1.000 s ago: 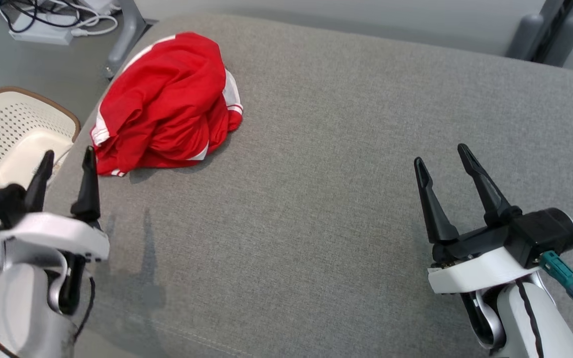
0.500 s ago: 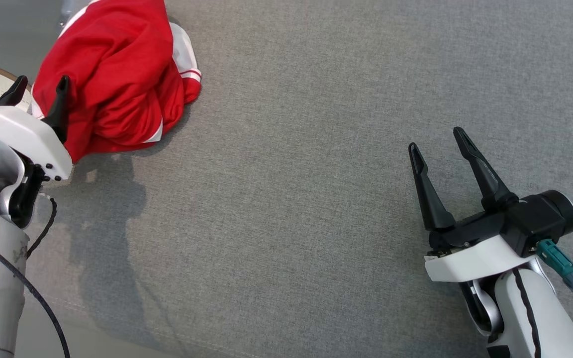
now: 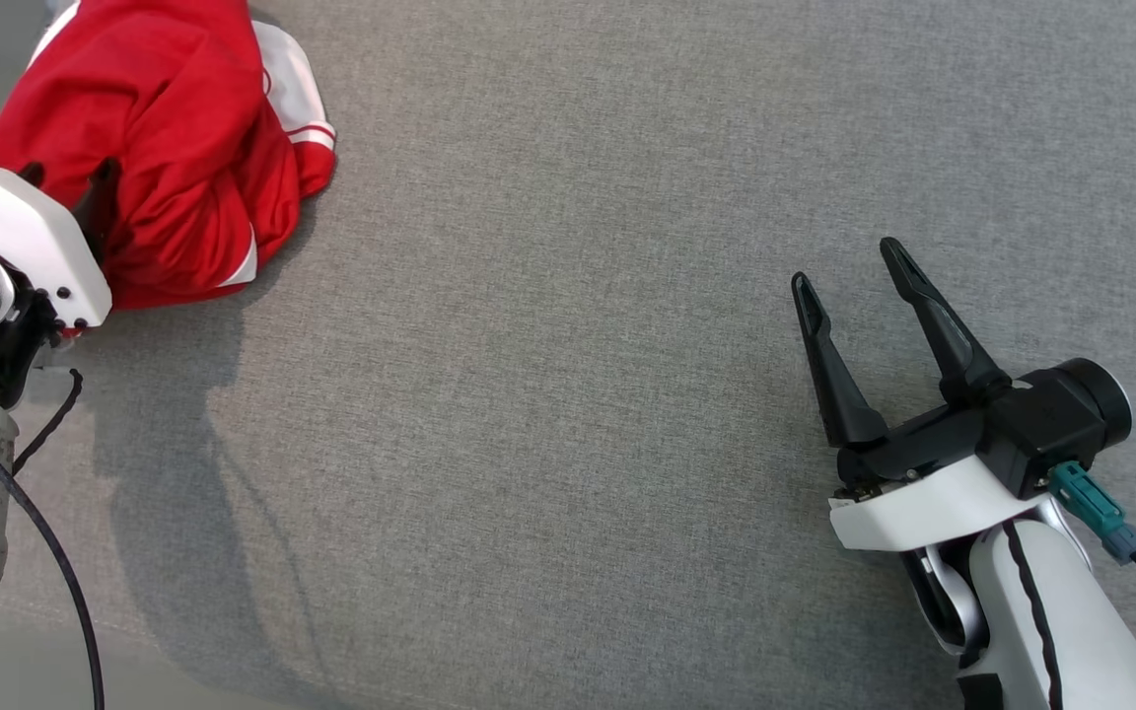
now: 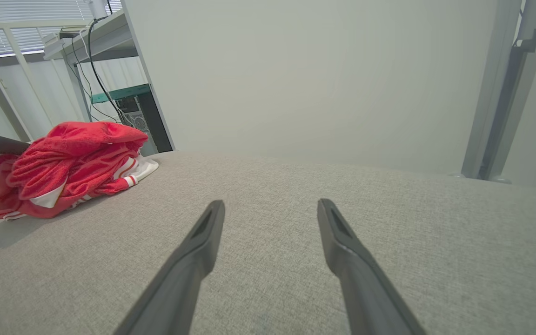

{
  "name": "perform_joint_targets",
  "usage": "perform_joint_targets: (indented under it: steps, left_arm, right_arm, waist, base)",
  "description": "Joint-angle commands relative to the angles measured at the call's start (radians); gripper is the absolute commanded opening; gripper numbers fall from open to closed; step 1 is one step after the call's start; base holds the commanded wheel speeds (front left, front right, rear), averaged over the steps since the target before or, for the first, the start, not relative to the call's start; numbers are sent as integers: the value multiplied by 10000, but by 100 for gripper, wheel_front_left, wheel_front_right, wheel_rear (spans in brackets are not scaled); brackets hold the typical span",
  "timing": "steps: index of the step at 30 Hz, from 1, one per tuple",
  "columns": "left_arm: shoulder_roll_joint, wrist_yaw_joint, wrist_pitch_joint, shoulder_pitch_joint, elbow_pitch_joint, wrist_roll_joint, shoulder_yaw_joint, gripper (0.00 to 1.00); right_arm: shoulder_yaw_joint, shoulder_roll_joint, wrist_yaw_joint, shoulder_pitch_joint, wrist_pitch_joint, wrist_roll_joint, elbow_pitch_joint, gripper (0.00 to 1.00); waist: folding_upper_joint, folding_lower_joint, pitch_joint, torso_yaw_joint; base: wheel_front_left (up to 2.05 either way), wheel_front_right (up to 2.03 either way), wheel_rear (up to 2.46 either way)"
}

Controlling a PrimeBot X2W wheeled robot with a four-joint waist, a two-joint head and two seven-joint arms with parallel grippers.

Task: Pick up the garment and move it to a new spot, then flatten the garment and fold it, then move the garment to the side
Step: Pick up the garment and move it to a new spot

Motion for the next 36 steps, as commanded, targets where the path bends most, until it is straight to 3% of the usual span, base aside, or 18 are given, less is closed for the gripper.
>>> perform_joint_targets:
  steps: [1,2,12,18,24,29,36]
  left_arm:
    - [30,-1,28,-166,76,-99,-9,14]
    - [17,-1,95,-221,168,-204,-31,0]
    - [174,-2,-159,-421,530,-691,-530,0]
    - [406,215,-1736,-667,541,-570,-319,0]
    - [516,447,-4026,-926,238,-428,-55,0]
    - [529,320,-4896,-916,-533,-487,75,0]
    - [384,449,-5140,-446,-2648,-300,370,0]
  right_arm:
    - [-23,-36,1,-93,-24,-18,20,100]
    - [-28,-29,1,-88,-23,-9,33,100]
    - [-59,14,1,-69,-24,13,93,100]
    - [58,57,1,63,-24,91,190,100]
    - [35,116,1,231,-24,263,252,100]
    - [-100,140,1,318,-24,419,231,100]
    - [-403,163,1,500,-23,759,78,100]
  waist:
    - [0,-1,-4,-21]
    - [0,-1,-14,-36]
    - [0,-1,-212,-34]
    - [0,-1,-612,-57]
    - [0,-1,-1332,-145]
    - [0,-1,-1919,-315]
    - [0,-1,-2692,-701]
  base:
    - [0,0,0]
    - [0,0,0]
    - [0,0,0]
    - [0,0,0]
    - [0,0,0]
    - [0,0,0]
    - [0,0,0]
